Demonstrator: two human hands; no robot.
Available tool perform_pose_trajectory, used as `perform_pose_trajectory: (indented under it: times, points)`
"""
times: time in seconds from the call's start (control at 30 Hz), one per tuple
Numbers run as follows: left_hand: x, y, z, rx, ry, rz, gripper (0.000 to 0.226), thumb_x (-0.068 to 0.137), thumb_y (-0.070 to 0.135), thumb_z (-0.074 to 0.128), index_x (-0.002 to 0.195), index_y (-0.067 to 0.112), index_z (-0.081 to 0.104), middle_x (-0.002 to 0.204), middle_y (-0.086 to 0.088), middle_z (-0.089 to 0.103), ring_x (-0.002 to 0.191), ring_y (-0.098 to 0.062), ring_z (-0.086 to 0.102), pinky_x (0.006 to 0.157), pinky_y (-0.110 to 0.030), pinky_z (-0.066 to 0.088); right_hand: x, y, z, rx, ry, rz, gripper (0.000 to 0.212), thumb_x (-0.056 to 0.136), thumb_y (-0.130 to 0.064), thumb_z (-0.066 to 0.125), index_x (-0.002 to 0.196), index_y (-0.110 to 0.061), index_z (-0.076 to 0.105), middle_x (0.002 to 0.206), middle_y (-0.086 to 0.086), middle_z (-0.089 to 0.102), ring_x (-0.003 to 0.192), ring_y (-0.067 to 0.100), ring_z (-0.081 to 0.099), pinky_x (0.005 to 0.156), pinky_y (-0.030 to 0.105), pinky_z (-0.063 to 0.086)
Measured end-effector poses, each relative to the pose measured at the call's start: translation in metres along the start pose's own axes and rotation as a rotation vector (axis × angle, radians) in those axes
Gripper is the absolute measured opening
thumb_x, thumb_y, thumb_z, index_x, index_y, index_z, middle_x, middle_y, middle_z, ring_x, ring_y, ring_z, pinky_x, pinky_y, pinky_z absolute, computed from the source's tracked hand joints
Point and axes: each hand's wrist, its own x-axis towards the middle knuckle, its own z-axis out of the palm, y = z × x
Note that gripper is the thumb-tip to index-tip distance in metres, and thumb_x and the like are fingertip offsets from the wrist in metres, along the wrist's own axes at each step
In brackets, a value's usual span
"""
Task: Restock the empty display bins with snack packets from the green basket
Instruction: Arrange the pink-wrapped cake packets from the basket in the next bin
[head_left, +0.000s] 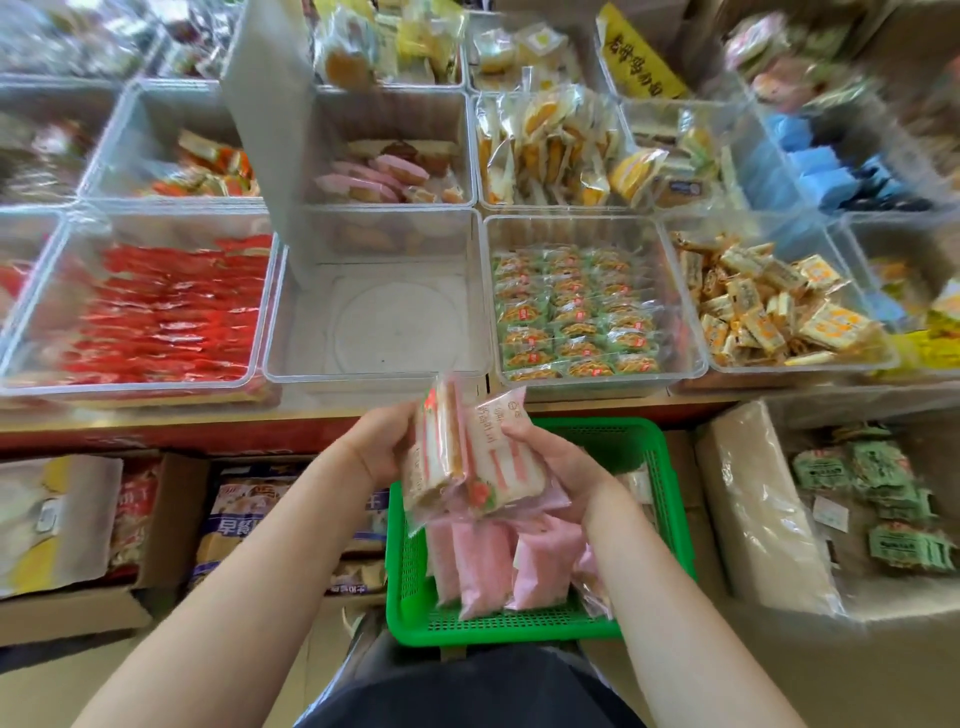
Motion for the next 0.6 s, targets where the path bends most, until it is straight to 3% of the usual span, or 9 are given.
perform_pose_trajectory:
  times: [0.1, 0.13, 0.2, 0.27, 0.33, 0.43, 0.53, 0.6]
  points:
    - [-0.019, -0.005, -0.017, -0.176, -0.201, -0.046, 0.057, 0.101, 0.043, 0.042, 0.073, 0.005, 0.074, 0.068, -0.008, 0.067, 0.058, -0.02, 0.067, 0.056, -0.029, 0.058, 0.014, 0.012, 0.017, 0.034, -0.004, -0.014, 0.043, 0.086, -0.029, 0.069, 0.123, -0.008, 0.066, 0.115, 0.018, 0.068, 0.103, 0.034, 0.068, 0.089, 0.052, 0.056]
    - [-0.022, -0.007, -0.026, -0.215, -0.257, -0.045, 0.06, 0.1, 0.05, 0.042, 0.08, 0.004, 0.075, 0.073, -0.009, 0.068, 0.062, -0.021, 0.068, 0.057, -0.029, 0.057, 0.019, 0.016, 0.02, 0.06, -0.008, -0.015, 0.049, 0.084, -0.028, 0.071, 0.127, -0.007, 0.063, 0.118, 0.019, 0.066, 0.106, 0.036, 0.066, 0.093, 0.055, 0.053]
    - [-0.027, -0.009, -0.046, -0.276, -0.335, -0.037, 0.055, 0.096, 0.055, 0.047, 0.097, 0.006, 0.07, 0.083, -0.009, 0.069, 0.07, -0.021, 0.068, 0.065, -0.03, 0.058, 0.027, 0.022, 0.031, 0.137, -0.007, -0.035, 0.04, 0.09, -0.025, 0.065, 0.125, -0.006, 0.063, 0.117, 0.02, 0.066, 0.107, 0.037, 0.066, 0.098, 0.061, 0.047]
    - [-0.025, -0.007, -0.064, -0.406, -0.367, -0.023, 0.045, 0.094, 0.047, 0.054, 0.103, 0.007, 0.07, 0.087, -0.007, 0.071, 0.074, -0.018, 0.07, 0.066, -0.029, 0.058, 0.034, 0.026, 0.042, 0.205, 0.059, -0.111, 0.033, 0.093, -0.024, 0.06, 0.12, -0.006, 0.066, 0.112, 0.019, 0.068, 0.103, 0.036, 0.067, 0.099, 0.059, 0.046]
    - [-0.024, -0.003, -0.077, -0.577, -0.364, 0.002, 0.037, 0.095, 0.034, 0.058, 0.119, 0.008, 0.07, 0.104, -0.006, 0.075, 0.089, -0.013, 0.073, 0.074, -0.028, 0.06, 0.041, 0.028, 0.053, 0.254, 0.165, -0.193, 0.033, 0.092, -0.026, 0.058, 0.117, -0.005, 0.066, 0.11, 0.018, 0.069, 0.099, 0.034, 0.069, 0.093, 0.054, 0.053]
    - [-0.026, 0.006, -0.097, -0.751, -0.424, -0.023, 0.038, 0.096, 0.026, 0.061, 0.131, 0.012, 0.063, 0.123, -0.003, 0.069, 0.102, -0.012, 0.07, 0.082, -0.029, 0.059, 0.051, 0.029, 0.068, 0.278, 0.227, -0.23, 0.037, 0.097, -0.031, 0.053, 0.113, -0.003, 0.071, 0.118, 0.023, 0.068, 0.1, 0.037, 0.07, 0.083, 0.051, 0.059]
    - [-0.032, 0.019, -0.115, -0.584, -0.375, 0.051, 0.03, 0.096, 0.019, 0.057, 0.12, 0.004, 0.066, 0.109, -0.016, 0.072, 0.089, -0.029, 0.073, 0.071, -0.039, 0.061, 0.064, 0.025, 0.08, 0.193, 0.255, -0.25, 0.043, 0.095, -0.032, 0.056, 0.125, -0.002, 0.061, 0.124, 0.025, 0.065, 0.103, 0.036, 0.069, 0.082, 0.046, 0.06]
    - [-0.038, 0.034, -0.124, -0.417, -0.323, 0.107, 0.03, 0.091, 0.014, 0.058, 0.118, 0.003, 0.062, 0.106, -0.019, 0.071, 0.09, -0.033, 0.072, 0.074, -0.044, 0.062, 0.075, 0.016, 0.084, 0.105, 0.302, -0.271, 0.045, 0.094, -0.026, 0.059, 0.133, -0.004, 0.054, 0.126, 0.023, 0.064, 0.109, 0.036, 0.067, 0.087, 0.05, 0.058]
